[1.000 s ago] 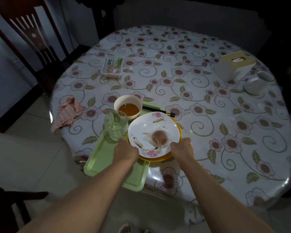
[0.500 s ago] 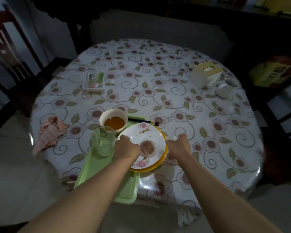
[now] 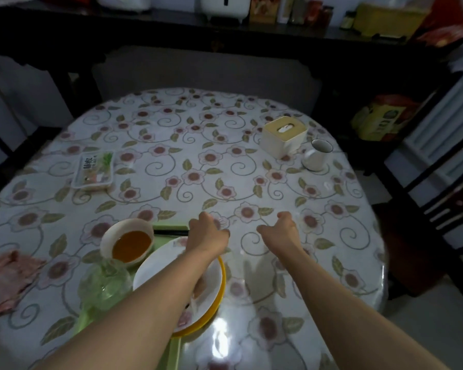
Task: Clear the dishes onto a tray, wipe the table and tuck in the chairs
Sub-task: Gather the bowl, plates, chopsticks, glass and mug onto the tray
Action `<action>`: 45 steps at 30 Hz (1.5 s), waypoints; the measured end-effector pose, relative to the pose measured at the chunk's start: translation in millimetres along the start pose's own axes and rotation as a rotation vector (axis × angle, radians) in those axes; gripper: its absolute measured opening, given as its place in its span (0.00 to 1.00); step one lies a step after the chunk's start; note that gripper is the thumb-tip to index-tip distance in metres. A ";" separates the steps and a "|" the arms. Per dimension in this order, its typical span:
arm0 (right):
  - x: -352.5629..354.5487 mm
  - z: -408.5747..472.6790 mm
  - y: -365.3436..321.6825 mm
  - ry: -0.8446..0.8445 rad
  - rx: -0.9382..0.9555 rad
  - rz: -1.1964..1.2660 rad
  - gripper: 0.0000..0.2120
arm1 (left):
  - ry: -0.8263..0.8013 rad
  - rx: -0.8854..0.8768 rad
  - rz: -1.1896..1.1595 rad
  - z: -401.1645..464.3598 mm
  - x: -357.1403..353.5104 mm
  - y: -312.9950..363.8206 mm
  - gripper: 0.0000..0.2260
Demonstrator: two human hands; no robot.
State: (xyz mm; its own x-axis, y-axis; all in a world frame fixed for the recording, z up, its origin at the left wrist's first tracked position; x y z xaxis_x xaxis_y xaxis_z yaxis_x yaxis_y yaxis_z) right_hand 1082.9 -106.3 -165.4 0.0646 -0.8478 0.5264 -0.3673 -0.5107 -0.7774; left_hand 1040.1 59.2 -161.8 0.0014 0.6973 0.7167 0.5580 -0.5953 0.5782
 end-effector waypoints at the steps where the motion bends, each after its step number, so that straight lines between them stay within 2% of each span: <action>1: 6.0 12.7 0.8 0.005 0.001 -0.007 0.30 | -0.003 0.000 -0.001 7.5 -6.5 10.6 0.20; 6: 37.8 85.5 1.7 -0.008 0.016 -0.004 0.32 | -0.001 0.017 0.038 46.5 -40.3 61.9 0.27; 13: 88.5 194.6 1.7 -0.021 0.035 -0.033 0.36 | -0.013 0.052 0.031 107.6 -84.6 131.9 0.28; 22: 118.0 317.9 -12.3 0.066 0.116 -0.132 0.46 | 0.004 0.042 0.057 184.5 -117.2 193.3 0.31; 30: 128.6 389.7 -25.8 0.103 0.240 -0.398 0.47 | -0.006 0.036 0.120 228.6 -134.9 206.4 0.32; 37: 129.1 417.1 -25.1 0.017 0.223 -0.420 0.46 | -0.025 0.040 0.121 240.6 -143.5 209.5 0.30; 45: 129.2 423.8 -31.9 0.107 0.220 -0.447 0.41 | -0.028 0.022 0.196 236.6 -134.3 203.8 0.29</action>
State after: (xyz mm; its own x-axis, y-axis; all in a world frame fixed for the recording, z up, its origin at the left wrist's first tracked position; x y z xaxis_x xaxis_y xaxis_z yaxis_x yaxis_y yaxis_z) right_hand 1496.2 -260.3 -218.5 0.0708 -0.5262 0.8474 -0.1208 -0.8478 -0.5163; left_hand 1350.0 -61.3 -232.5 0.1345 0.5799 0.8035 0.5631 -0.7120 0.4195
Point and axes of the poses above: each hand's wrist, its own z-axis towards the middle knuckle, its own x-axis out of the back of the hand, y = z × x, the point moved 3 cm from there along z, towards the middle knuckle, and after that the axes turned 9 degrees about z, right-handed, at the moved point
